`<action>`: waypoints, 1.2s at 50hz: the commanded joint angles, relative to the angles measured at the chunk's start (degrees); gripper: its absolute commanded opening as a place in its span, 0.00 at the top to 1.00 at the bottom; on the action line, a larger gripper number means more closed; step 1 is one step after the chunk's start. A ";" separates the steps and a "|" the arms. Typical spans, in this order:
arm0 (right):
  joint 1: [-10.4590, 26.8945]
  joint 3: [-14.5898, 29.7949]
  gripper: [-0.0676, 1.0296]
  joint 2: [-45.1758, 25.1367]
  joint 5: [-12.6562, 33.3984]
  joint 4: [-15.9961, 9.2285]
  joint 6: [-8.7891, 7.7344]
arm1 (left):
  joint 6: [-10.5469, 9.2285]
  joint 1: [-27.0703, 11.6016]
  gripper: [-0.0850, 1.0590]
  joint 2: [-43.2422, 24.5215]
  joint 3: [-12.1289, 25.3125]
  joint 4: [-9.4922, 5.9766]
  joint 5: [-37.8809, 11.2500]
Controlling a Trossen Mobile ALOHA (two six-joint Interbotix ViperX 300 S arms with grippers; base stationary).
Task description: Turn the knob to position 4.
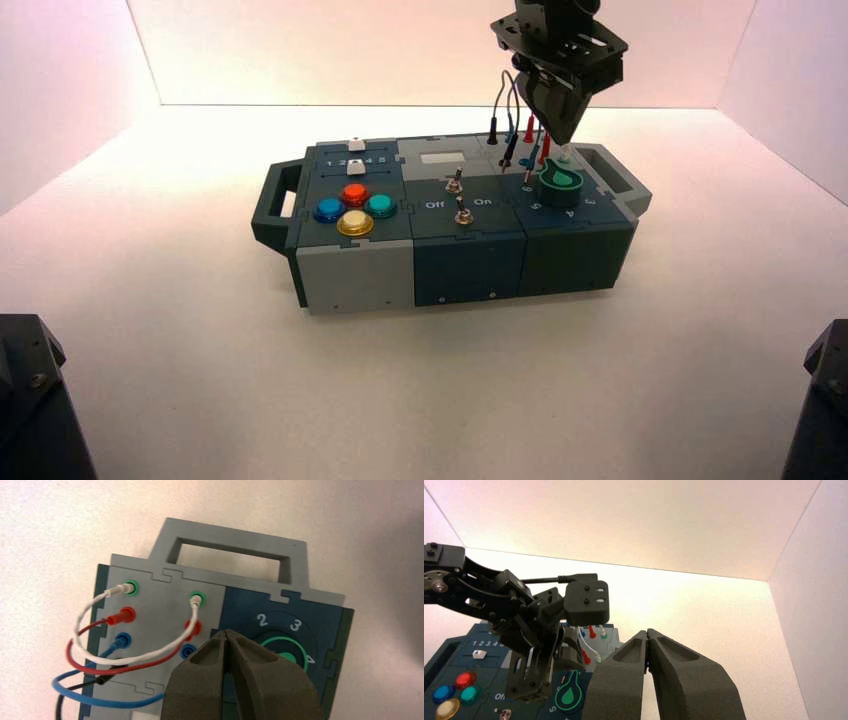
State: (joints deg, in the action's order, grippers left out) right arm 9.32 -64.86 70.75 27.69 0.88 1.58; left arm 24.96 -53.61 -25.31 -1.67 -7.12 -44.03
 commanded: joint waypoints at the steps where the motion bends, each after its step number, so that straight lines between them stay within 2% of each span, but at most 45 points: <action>1: -0.97 0.88 0.96 -0.79 -0.44 0.18 0.26 | 0.53 0.00 0.95 0.88 0.62 -0.35 -0.09; 15: -1.49 0.88 0.96 -0.70 -0.44 0.09 0.18 | 0.53 -0.35 0.95 0.62 0.00 -0.44 -1.23; 21: -1.49 0.97 0.96 -0.70 -0.44 0.09 0.26 | 1.41 -0.88 0.95 0.00 -0.35 -0.53 -2.20; 34: -1.49 0.88 0.96 -0.70 -0.35 0.09 0.18 | 1.49 -1.05 0.95 -0.62 -0.35 -0.44 -2.46; 41: -1.49 0.88 0.96 -0.79 -0.44 0.09 0.26 | 2.11 -1.14 0.95 -0.70 0.44 -0.53 -2.46; 60: -1.49 0.88 0.96 -0.79 -0.53 0.09 0.26 | 2.20 -1.49 0.95 -1.14 2.37 -0.44 -3.69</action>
State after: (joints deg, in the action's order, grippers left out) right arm 8.26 -64.86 70.75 27.69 0.97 1.58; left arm 26.81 -54.84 -27.16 -0.70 -7.56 -47.64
